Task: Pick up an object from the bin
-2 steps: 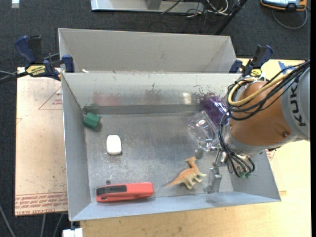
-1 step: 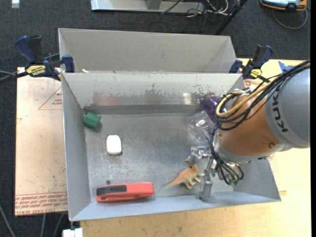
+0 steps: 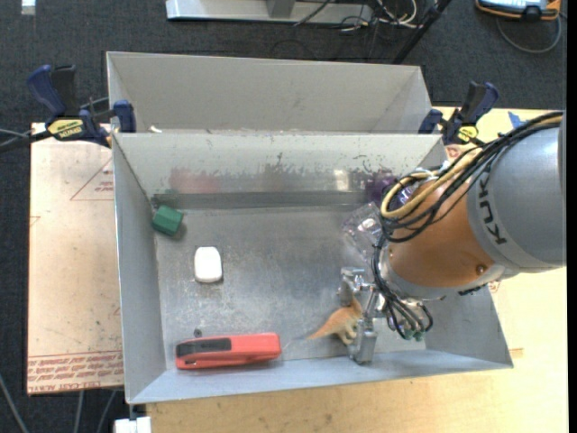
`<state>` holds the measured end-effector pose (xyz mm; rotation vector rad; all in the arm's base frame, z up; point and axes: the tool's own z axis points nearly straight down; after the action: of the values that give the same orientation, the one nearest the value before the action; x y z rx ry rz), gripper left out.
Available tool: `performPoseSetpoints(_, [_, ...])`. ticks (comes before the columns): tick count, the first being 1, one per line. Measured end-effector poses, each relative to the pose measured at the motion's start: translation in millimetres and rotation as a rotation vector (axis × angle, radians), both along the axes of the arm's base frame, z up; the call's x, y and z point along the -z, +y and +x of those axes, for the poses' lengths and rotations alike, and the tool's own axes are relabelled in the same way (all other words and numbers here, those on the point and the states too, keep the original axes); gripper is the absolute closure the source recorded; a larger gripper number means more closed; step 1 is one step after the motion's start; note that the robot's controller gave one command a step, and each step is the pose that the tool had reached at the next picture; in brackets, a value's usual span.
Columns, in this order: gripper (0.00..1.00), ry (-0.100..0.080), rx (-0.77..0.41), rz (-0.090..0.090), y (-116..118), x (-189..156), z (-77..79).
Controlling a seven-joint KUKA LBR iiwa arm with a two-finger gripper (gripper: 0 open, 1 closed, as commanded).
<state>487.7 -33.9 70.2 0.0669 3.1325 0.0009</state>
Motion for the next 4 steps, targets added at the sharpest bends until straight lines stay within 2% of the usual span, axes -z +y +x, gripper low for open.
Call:
performPoseSetpoints(1, [1.00,-0.003,-0.225,-0.001,7.0,-0.5,1.3])
performPoseSetpoints(2, [1.00,-0.003,-0.225,-0.002,7.0,-0.5,1.3])
performPoseSetpoints(3, [1.00,-0.003,-0.247,-0.001,7.0,-126.7,7.6])
performPoseSetpoints(4, [1.00,-0.003,-0.247,-0.001,7.0,-126.6,7.6])
